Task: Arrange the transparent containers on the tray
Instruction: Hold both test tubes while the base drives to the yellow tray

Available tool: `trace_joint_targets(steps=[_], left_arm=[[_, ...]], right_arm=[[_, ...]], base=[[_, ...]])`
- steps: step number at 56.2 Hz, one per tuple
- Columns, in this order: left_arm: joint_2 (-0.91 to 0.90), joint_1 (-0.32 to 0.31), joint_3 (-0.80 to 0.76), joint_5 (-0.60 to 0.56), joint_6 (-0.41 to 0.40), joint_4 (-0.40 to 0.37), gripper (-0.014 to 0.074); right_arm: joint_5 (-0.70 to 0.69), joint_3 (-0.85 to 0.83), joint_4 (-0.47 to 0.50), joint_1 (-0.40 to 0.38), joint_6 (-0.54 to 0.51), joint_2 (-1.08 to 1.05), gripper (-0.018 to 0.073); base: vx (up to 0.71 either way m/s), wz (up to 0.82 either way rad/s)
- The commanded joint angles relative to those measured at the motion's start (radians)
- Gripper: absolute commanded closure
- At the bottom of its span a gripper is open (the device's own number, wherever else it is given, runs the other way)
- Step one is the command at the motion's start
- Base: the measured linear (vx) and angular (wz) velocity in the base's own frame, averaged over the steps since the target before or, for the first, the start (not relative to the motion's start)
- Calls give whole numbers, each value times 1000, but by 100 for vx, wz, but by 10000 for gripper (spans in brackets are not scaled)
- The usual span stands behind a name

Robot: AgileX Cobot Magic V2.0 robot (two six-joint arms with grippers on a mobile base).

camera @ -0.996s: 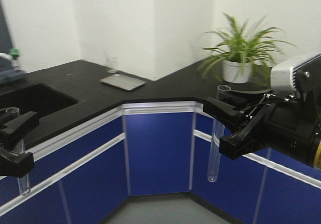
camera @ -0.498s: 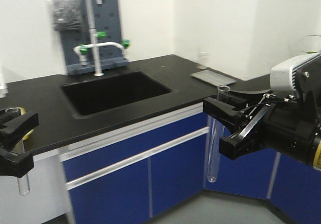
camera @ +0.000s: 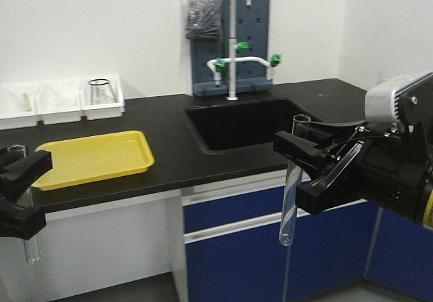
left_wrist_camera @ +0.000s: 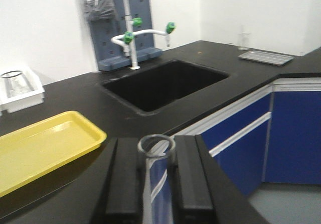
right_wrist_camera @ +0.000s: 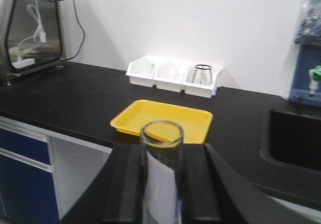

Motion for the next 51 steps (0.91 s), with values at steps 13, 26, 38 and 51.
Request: trace_joint_targets(steps=[13, 26, 38, 51], left_arm=[[-10, -5, -27, -83, -10, -6, 601], [-10, -5, -27, -83, -10, -6, 601], [-10, -5, -27, -83, -10, -6, 601], [-10, -5, -27, -83, -10, -6, 601]], right_arm=[[-19, -32, 25, -2, -2, -24, 572], [-19, -32, 25, -2, -2, -24, 572], [-19, -32, 25, -2, -2, -24, 572], [-19, -32, 25, -2, -2, -24, 572]], base=[[15, 42], [19, 37], [22, 27], [26, 18]])
